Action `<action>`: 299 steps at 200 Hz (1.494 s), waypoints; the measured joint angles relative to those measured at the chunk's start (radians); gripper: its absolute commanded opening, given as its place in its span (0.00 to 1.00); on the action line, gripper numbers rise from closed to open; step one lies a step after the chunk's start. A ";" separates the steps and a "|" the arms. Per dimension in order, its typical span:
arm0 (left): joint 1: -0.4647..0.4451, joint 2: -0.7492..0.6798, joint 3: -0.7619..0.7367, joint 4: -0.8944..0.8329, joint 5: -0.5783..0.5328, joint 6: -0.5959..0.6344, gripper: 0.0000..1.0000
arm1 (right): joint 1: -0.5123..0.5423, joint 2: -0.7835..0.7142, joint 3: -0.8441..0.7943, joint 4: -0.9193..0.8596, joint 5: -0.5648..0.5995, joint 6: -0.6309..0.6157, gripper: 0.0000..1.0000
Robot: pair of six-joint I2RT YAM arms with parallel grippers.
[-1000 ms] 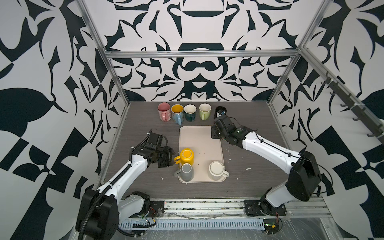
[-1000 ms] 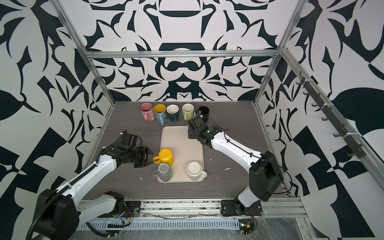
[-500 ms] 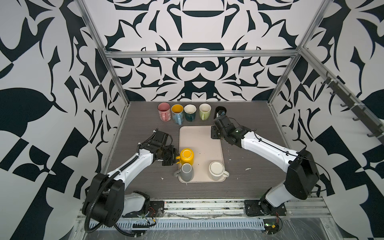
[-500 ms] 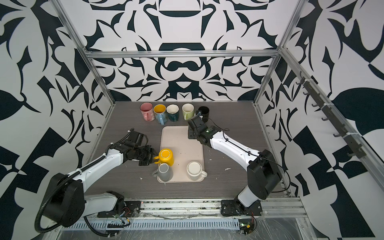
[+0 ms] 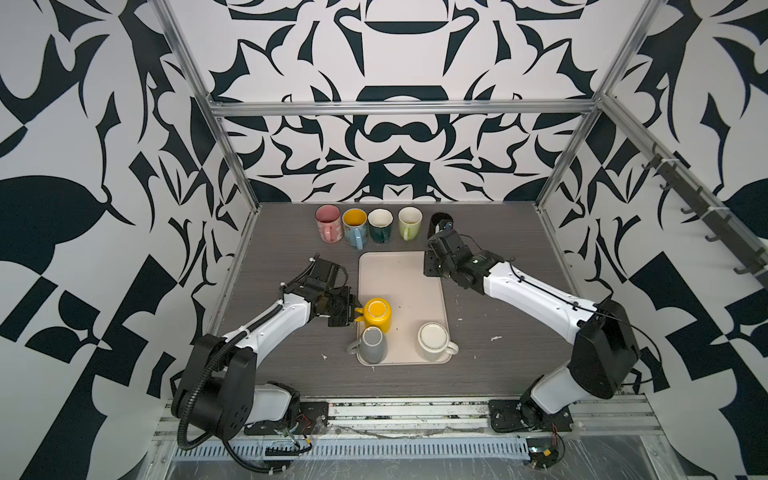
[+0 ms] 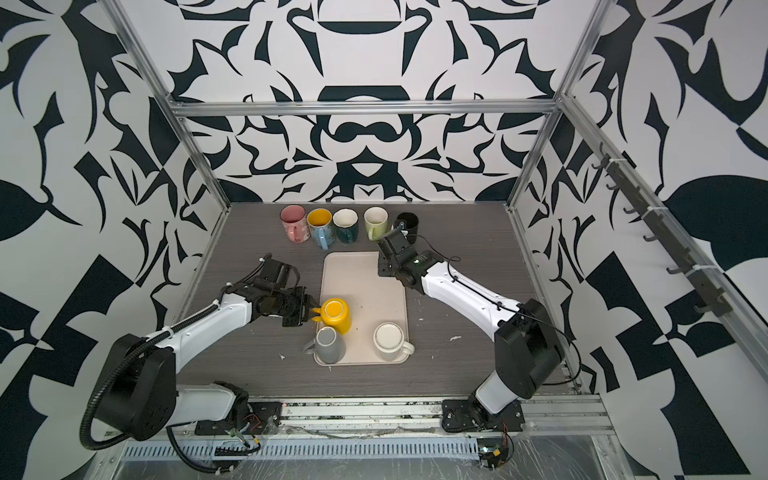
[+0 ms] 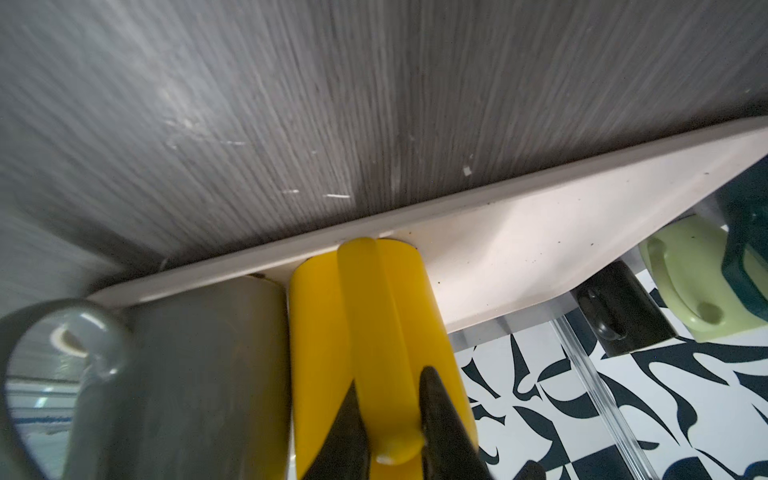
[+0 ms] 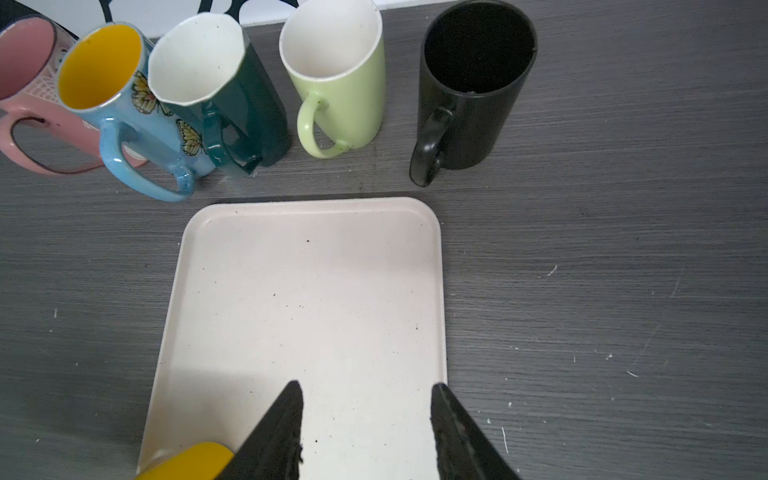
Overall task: Turn the mug right side up
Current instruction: 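Close the left gripper on the yellow mug's handle and lift it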
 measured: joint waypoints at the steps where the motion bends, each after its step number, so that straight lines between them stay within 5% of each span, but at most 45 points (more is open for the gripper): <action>1: 0.000 0.001 0.001 0.000 0.000 0.000 0.20 | 0.000 0.000 0.000 0.000 0.000 0.000 0.54; 56: -0.002 0.039 0.008 0.033 0.040 0.013 0.00 | -0.007 0.005 -0.001 -0.003 -0.003 0.000 0.54; 158: -0.005 0.099 0.009 0.282 0.036 0.085 0.00 | -0.019 0.005 -0.003 -0.011 -0.003 0.000 0.53; 299: -0.009 0.069 0.061 0.392 -0.033 0.481 0.00 | -0.019 -0.005 -0.004 -0.051 -0.003 0.000 0.50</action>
